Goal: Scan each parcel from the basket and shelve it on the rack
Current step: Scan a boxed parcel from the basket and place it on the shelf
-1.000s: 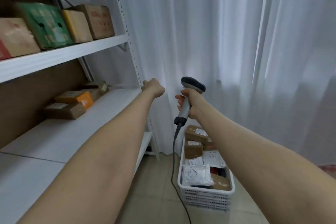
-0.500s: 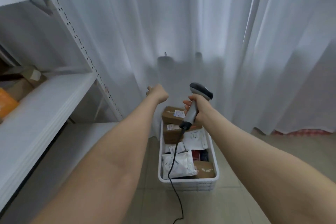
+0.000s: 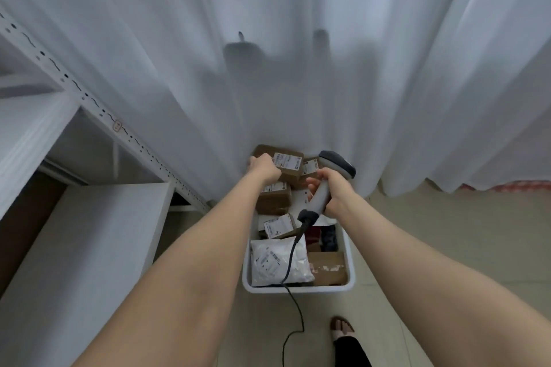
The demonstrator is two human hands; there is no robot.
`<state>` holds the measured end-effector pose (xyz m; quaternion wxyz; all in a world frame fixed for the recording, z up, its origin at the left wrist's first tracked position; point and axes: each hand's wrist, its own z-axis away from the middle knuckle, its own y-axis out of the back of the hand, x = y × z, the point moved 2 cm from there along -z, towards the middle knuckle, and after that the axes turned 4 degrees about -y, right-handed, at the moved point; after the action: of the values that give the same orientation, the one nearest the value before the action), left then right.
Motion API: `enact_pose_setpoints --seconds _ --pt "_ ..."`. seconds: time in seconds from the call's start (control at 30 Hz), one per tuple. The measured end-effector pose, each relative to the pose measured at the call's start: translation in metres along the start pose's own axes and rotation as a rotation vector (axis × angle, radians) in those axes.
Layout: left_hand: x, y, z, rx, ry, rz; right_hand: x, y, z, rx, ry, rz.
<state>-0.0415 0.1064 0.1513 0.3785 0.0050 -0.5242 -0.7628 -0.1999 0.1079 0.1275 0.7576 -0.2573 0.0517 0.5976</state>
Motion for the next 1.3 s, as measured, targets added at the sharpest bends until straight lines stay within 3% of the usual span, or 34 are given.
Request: enact_pose_setpoints --seconds 0.17,0.37,0.57,0.93,1.3 --pt "-0.015 -0.065 -0.056 -0.092 0.007 0.011 0.006 0.025 -0.081 0.061 -0.083 0.07" --pt "-0.072 -0.168 -0.099 -0.275 0.068 -0.043 0.062 0.063 -0.176 0.169 -0.232 0.113" --pt "-0.129 -0.231 -0.13 -0.325 0.133 -0.064 0.107 0.082 -0.249 0.194 -0.3 0.08" --pt "-0.124 -0.184 -0.273 0.03 0.16 0.208 0.005 0.001 -0.335 0.015 -0.028 0.061" --pt "-0.174 -0.196 -0.43 0.324 0.286 0.386 -0.003 -0.033 -0.481 0.01 0.078 0.129"
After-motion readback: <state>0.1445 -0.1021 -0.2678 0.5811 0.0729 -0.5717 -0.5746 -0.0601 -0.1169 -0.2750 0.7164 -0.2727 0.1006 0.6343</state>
